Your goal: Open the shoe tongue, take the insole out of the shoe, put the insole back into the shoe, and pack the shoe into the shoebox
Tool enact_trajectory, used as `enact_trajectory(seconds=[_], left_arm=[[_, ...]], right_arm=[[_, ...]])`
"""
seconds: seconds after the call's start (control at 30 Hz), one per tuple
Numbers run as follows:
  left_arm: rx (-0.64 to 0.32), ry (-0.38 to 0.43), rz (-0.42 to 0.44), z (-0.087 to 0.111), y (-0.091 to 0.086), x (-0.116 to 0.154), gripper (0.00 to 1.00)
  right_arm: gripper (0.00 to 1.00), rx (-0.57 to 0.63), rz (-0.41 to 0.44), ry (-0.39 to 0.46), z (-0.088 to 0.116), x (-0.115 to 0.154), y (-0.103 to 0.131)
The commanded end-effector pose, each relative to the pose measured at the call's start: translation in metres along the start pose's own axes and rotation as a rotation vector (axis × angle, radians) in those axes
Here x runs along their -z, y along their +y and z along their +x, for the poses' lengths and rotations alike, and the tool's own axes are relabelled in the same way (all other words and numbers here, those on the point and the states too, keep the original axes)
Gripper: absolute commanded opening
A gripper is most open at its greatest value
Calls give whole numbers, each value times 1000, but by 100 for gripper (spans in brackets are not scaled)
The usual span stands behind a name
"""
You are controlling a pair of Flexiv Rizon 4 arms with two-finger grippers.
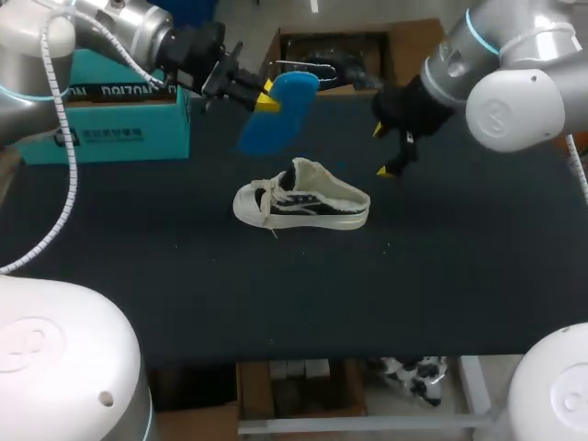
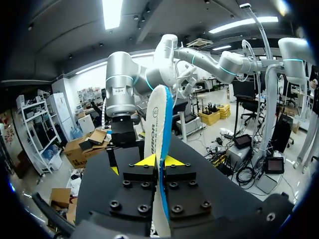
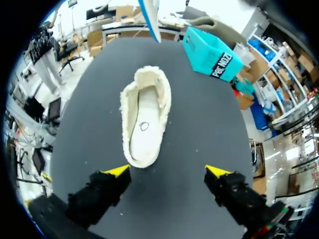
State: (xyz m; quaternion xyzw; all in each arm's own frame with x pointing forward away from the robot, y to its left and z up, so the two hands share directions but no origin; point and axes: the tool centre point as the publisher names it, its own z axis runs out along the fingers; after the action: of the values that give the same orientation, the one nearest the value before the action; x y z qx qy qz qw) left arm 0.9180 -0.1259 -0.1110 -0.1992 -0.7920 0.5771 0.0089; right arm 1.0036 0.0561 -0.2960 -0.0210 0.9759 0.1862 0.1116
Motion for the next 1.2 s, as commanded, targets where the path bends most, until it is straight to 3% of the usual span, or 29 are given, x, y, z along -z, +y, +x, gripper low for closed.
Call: enact_trajectory(seconds=[0.03,0.33,0.6,0.87,1.03,1.2], left_arm=[[7,-90,19,22,10,33,0],[16,-155,57,43,24,80,0],[62,-173,91,47,41,111,0],[62,-173,91,47,41,111,0],[62,-173,91,47,41,111,0],[44,-217,135,61,62,124,0]], right_arm=[[100,9,163,9,-8,-11,17],[100,33,236,0,-13,-23,45],[100,58,264,7,-13,-34,65],[100,67,287,8,-11,-39,75],[100,67,343,9,-10,-43,82],[100,57,372,4,-9,-48,90]])
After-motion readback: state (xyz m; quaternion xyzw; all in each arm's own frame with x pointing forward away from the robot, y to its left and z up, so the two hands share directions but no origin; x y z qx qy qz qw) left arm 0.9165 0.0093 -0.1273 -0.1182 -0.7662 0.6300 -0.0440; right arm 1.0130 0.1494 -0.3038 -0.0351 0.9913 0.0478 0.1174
